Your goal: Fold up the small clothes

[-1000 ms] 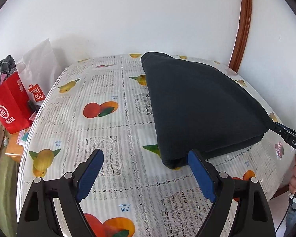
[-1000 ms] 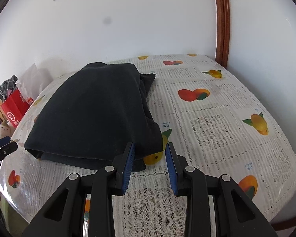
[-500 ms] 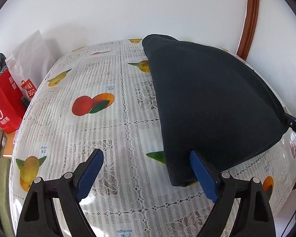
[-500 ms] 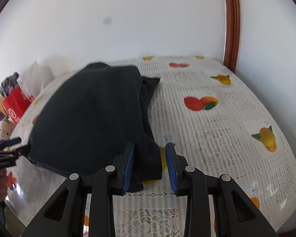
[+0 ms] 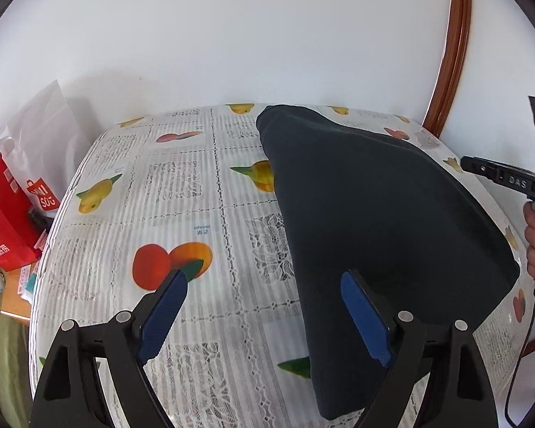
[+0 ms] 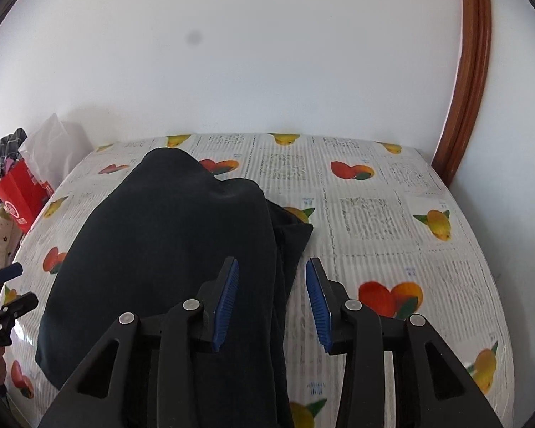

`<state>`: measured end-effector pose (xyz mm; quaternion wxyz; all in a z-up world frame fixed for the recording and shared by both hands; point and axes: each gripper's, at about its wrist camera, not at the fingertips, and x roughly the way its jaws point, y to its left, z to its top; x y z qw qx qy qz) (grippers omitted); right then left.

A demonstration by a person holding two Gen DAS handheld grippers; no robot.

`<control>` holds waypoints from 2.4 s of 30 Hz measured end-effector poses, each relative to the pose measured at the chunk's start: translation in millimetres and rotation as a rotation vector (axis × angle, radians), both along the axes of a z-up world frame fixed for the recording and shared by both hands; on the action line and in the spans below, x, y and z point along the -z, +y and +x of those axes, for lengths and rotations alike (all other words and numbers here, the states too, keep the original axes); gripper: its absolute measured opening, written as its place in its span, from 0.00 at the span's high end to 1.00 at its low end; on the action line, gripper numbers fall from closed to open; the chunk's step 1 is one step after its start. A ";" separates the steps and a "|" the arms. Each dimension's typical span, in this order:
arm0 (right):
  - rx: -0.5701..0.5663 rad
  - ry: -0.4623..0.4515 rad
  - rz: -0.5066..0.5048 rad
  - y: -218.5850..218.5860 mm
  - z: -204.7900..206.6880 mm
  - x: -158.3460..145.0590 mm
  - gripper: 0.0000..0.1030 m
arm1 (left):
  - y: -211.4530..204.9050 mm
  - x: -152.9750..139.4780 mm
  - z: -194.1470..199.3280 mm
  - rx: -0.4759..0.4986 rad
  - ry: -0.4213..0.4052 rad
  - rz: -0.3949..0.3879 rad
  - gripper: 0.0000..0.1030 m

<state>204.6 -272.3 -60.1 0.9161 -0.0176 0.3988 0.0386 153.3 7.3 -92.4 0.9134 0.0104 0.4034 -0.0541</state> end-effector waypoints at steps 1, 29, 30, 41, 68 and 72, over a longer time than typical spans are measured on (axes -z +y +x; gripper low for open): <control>-0.009 0.015 0.005 0.8 10.4 1.3 0.62 | 0.3 0.6 3.9 0.007 0.001 -0.003 0.15; 0.024 0.070 0.101 -14.0 90.2 38.1 0.97 | -4.5 30.9 35.8 0.086 0.105 -0.065 0.13; 0.037 0.066 0.081 -16.2 84.1 33.8 0.96 | -4.8 30.1 35.0 0.082 0.105 -0.062 0.13; 0.039 0.030 -0.034 -33.5 -52.5 18.7 0.58 | 0.6 22.0 -3.0 0.072 0.115 -0.061 0.16; 0.073 0.011 0.157 -19.2 -128.6 72.5 0.91 | -45.3 43.9 -52.6 0.171 0.099 0.007 0.85; 0.103 0.007 0.189 -28.3 -98.0 73.5 0.92 | -44.9 43.8 -32.6 0.150 0.096 0.002 0.88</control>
